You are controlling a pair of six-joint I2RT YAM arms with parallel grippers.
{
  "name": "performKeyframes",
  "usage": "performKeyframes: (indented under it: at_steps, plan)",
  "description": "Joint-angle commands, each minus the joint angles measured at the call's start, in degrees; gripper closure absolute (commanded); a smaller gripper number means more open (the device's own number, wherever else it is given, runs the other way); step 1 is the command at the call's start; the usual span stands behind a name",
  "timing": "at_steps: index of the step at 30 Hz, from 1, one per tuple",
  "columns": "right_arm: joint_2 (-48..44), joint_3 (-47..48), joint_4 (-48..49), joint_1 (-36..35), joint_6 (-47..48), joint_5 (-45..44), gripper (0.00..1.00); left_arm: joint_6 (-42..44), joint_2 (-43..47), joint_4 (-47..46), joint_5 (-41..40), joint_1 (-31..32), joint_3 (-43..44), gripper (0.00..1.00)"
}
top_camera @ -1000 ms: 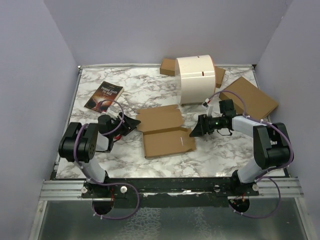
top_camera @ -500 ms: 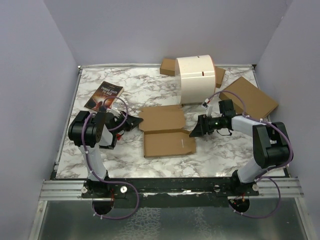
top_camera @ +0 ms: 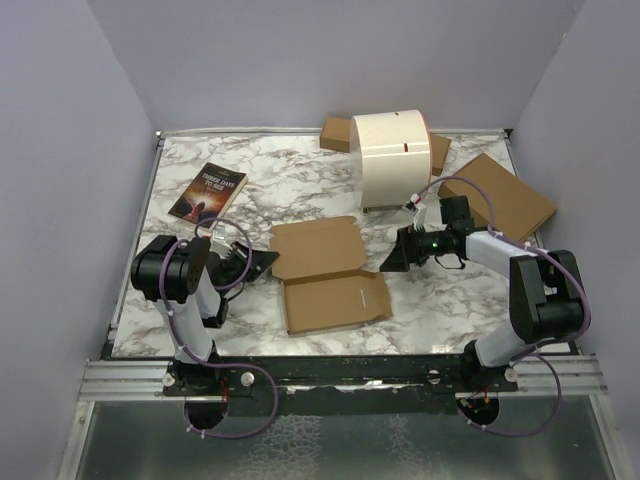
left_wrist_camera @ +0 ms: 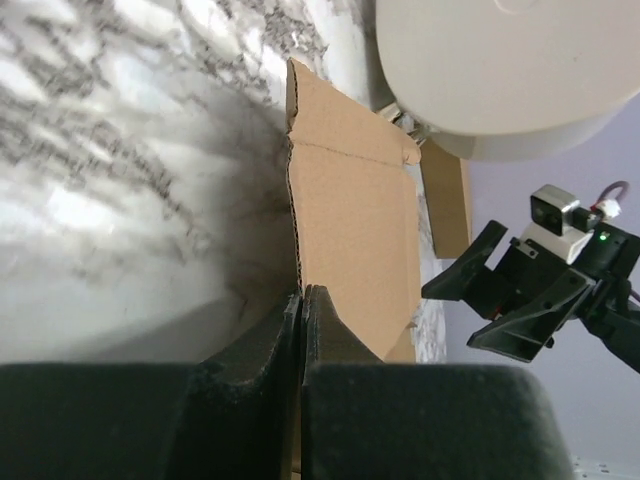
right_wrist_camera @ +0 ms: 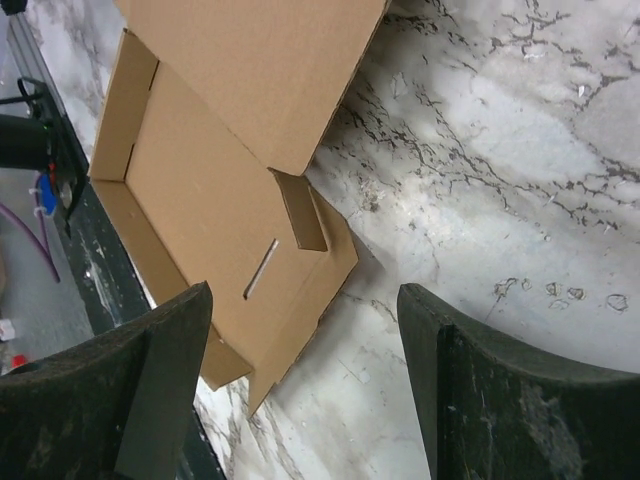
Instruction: Fold the paper box
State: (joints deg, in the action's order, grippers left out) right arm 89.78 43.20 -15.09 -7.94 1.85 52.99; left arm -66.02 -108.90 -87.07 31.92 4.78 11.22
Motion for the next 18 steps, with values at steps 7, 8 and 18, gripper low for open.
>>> performKeyframes:
  at_steps: [7, 8, 18]
  plan:
    - [-2.3, 2.1, -1.1, -0.4, 7.0, 3.2, 0.25, 12.2, 15.8, -14.9, -9.5, 2.0, -10.1, 1.00]
    - [-2.1, 2.1, -1.1, -0.4, 7.1, 3.2, 0.25, 13.3, 17.6, -14.9, -10.0, 2.1, -10.6, 1.00]
    - [-5.1, 3.6, -1.3, -6.6, 22.8, 5.6, 0.20, 26.3, 28.8, -14.7, -12.6, 4.8, -13.5, 1.00]
